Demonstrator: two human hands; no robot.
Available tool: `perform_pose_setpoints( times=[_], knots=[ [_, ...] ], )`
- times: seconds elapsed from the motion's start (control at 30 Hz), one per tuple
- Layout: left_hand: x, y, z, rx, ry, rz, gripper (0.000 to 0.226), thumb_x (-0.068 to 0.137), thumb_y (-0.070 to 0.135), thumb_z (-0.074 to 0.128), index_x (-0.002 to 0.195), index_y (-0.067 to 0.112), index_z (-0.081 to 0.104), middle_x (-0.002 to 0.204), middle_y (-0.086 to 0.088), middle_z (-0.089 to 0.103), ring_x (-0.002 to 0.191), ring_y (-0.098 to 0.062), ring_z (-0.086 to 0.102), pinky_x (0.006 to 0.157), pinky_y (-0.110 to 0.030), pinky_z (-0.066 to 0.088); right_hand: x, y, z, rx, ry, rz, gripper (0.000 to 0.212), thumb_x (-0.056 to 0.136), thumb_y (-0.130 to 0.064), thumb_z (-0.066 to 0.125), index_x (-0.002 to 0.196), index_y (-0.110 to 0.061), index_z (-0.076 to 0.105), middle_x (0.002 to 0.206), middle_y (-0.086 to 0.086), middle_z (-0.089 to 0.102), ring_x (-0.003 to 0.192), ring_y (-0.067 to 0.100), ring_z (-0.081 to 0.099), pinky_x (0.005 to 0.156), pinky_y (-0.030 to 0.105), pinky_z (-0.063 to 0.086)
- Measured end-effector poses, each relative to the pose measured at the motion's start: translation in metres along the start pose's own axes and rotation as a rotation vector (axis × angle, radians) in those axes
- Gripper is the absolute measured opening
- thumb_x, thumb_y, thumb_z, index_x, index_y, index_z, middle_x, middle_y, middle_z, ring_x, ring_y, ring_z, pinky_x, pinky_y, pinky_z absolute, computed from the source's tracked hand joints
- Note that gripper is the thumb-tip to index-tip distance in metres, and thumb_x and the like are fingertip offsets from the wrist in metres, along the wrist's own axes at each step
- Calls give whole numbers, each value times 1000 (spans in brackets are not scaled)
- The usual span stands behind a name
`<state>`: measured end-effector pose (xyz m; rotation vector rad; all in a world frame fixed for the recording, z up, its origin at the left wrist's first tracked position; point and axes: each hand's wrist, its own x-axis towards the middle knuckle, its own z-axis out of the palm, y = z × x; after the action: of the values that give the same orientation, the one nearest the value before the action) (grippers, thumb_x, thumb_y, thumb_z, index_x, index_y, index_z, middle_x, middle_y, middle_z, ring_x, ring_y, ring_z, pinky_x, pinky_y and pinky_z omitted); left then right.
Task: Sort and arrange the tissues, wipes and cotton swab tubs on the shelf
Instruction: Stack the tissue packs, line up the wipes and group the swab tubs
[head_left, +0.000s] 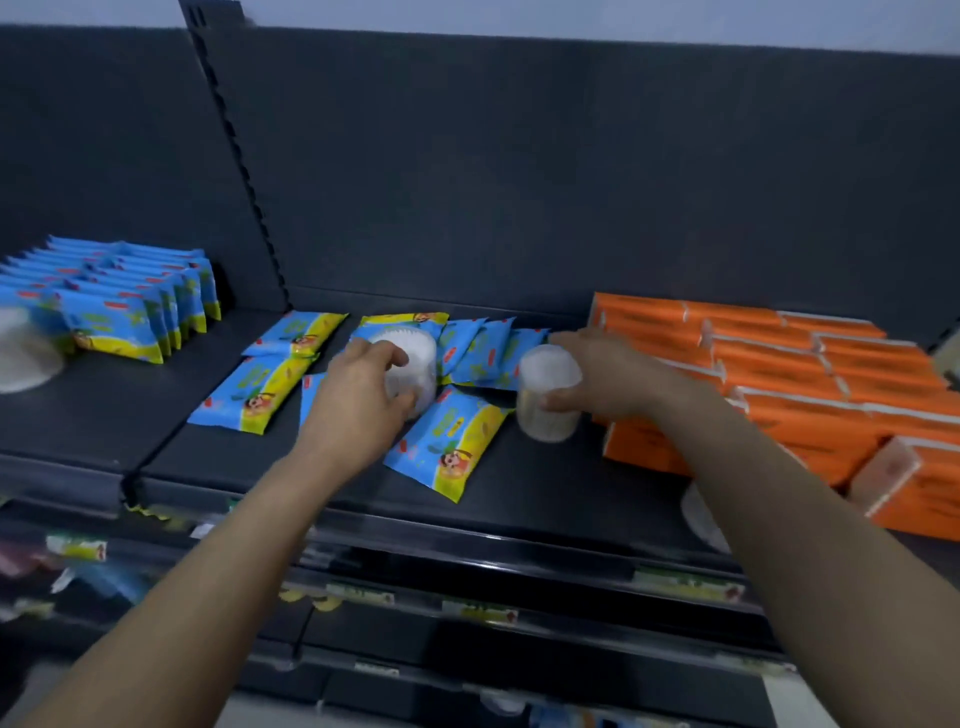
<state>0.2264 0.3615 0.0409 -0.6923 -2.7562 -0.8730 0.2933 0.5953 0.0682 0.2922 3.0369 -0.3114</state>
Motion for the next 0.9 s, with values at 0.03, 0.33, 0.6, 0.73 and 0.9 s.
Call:
perform_pose_setpoints(
  times=[0.03, 0.33, 0.6, 0.73, 0.9],
  knots=[
    [9, -7, -1, 28, -1, -10, 38, 83, 21, 66, 117, 7, 56, 117, -14, 50, 110, -32, 48, 92, -38, 40, 4, -3, 2, -6, -19, 25, 86, 74, -54, 68, 143, -16, 35, 141, 13, 43, 127, 32, 43, 102, 35, 38],
    [70, -27, 7, 148, -287, -35, 89, 72, 62, 64, 138, 10, 34, 138, -16, 39, 128, -36, 34, 100, -42, 34, 21, -22, 10, -85, -41, 196, 90, 73, -58, 68, 145, -21, 30, 141, 15, 44, 126, 34, 44, 100, 40, 41],
    [78, -24, 3, 50, -236, -44, 73, 75, 52, 65, 130, 10, 44, 129, -15, 46, 119, -33, 44, 88, -37, 39, 20, -31, -5, -16, 76, 194, 82, 69, -51, 72, 140, -25, 39, 129, 13, 48, 118, 33, 48, 91, 36, 44],
    [70, -17, -27, -91, -151, -143, 67, 62, 61, 53, 105, 11, 57, 105, -9, 60, 94, -29, 57, 76, -37, 46, 27, -43, -24, 56, 123, 97, 78, 68, -56, 71, 134, -23, 45, 122, 9, 50, 113, 28, 50, 87, 33, 44],
    [47, -35, -65, -177, -93, -251, 63, 61, 60, 49, 105, 16, 60, 99, -6, 63, 85, -24, 57, 67, -34, 44, 38, -75, -33, 247, 106, -57, 65, 71, -61, 66, 123, -25, 54, 115, -3, 56, 101, 16, 53, 78, 29, 42]
  ],
)
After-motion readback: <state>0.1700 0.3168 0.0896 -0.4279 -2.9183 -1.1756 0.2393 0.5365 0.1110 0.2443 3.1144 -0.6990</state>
